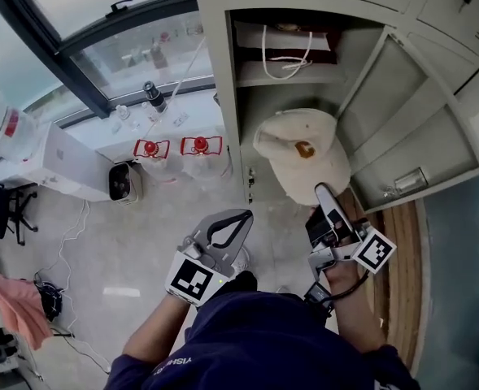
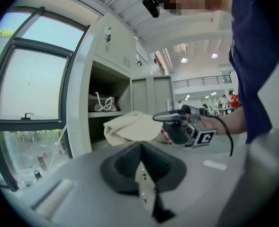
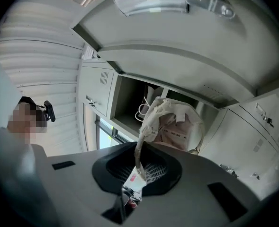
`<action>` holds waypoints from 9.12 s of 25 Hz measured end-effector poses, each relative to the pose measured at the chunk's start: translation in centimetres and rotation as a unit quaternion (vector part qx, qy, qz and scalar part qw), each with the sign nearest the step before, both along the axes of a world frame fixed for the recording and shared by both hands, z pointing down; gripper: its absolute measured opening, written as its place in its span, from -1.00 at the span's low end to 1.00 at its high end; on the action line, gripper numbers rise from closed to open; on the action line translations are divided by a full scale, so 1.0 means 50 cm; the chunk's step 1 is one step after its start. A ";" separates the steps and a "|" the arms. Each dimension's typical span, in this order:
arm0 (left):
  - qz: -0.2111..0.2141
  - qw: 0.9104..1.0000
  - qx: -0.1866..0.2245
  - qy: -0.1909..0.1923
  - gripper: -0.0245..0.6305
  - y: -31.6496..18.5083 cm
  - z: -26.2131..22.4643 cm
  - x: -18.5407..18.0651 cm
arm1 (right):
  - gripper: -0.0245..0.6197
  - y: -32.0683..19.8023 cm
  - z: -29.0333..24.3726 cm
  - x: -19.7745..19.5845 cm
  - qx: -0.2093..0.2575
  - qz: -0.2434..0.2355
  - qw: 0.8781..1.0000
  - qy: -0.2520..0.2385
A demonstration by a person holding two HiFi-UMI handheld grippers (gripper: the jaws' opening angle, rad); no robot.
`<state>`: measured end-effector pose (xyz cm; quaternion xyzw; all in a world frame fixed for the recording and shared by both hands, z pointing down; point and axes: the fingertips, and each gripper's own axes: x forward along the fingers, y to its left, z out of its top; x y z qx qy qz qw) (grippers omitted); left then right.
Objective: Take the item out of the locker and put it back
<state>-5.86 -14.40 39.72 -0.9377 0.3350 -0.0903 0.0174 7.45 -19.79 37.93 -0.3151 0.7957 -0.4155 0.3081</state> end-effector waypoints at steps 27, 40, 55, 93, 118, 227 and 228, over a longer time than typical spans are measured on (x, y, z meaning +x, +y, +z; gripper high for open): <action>0.000 0.999 -0.030 -0.014 -0.92 -0.149 0.037 -0.077 | -0.86 -0.306 0.066 -0.084 -0.027 0.033 0.999 -0.009; -0.032 0.998 -0.053 -0.025 -0.92 -0.167 0.053 -0.074 | -0.86 -0.403 0.144 -0.085 -0.077 0.041 0.996 -0.007; -0.034 0.998 -0.052 -0.030 -0.92 -0.166 0.057 -0.086 | -0.86 -0.446 0.207 -0.103 -0.151 0.071 0.986 0.011; -0.021 0.998 -0.056 -0.016 -0.92 -0.151 0.060 -0.068 | -0.73 -0.438 0.268 -0.093 -0.223 0.064 0.973 0.014; 0.004 0.999 -0.050 -0.016 -0.92 -0.110 0.061 -0.070 | -0.69 -0.369 0.265 -0.071 -0.219 0.084 0.972 0.024; -0.077 0.994 0.070 0.013 -0.92 0.531 -0.119 0.206 | -0.90 0.616 -0.063 0.076 0.238 -0.104 0.863 0.433; -0.078 0.994 0.070 0.011 -0.92 0.529 -0.119 0.212 | -0.90 0.612 -0.062 0.084 0.237 -0.104 0.863 0.433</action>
